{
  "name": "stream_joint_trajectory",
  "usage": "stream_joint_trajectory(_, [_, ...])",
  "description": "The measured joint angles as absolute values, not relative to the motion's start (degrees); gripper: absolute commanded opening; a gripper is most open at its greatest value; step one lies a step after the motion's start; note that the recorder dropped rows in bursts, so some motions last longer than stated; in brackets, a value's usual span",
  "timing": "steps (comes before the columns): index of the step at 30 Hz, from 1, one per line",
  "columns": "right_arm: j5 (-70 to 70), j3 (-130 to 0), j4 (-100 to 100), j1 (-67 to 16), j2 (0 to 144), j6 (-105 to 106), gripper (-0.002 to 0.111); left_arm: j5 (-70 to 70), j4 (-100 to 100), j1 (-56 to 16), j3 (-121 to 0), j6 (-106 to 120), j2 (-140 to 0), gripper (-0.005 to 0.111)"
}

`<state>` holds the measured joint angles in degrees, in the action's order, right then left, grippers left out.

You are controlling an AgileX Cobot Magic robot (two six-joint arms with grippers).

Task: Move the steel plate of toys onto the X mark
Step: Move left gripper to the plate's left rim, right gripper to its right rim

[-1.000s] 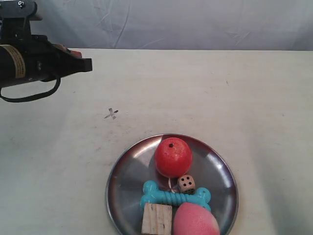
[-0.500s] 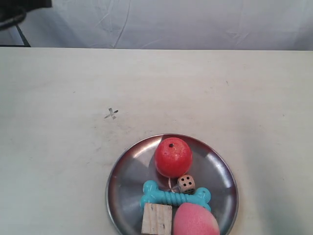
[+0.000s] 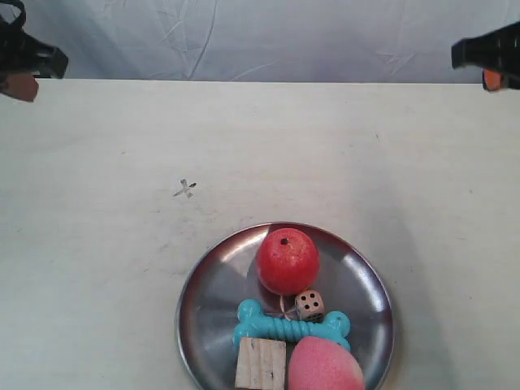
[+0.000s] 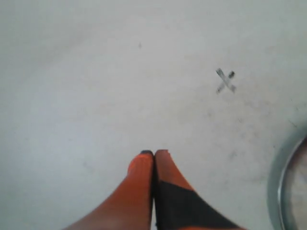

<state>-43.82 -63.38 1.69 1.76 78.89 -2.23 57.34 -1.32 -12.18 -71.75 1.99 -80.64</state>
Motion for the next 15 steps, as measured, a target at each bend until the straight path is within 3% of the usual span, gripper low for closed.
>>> stream_joint_trajectory(6, [-61.7, -63.6, 5.7, 1.8, 84.9, -7.5, -0.001, 57.4, -10.5, -12.2, -67.1, 4.1, -80.7, 0.0])
stream_joint_trajectory(15, [-57.3, -45.8, -8.4, 1.8, 79.8, -7.5, -0.001, 49.8, -18.0, -12.2, -60.3, 7.7, -81.1, 0.001])
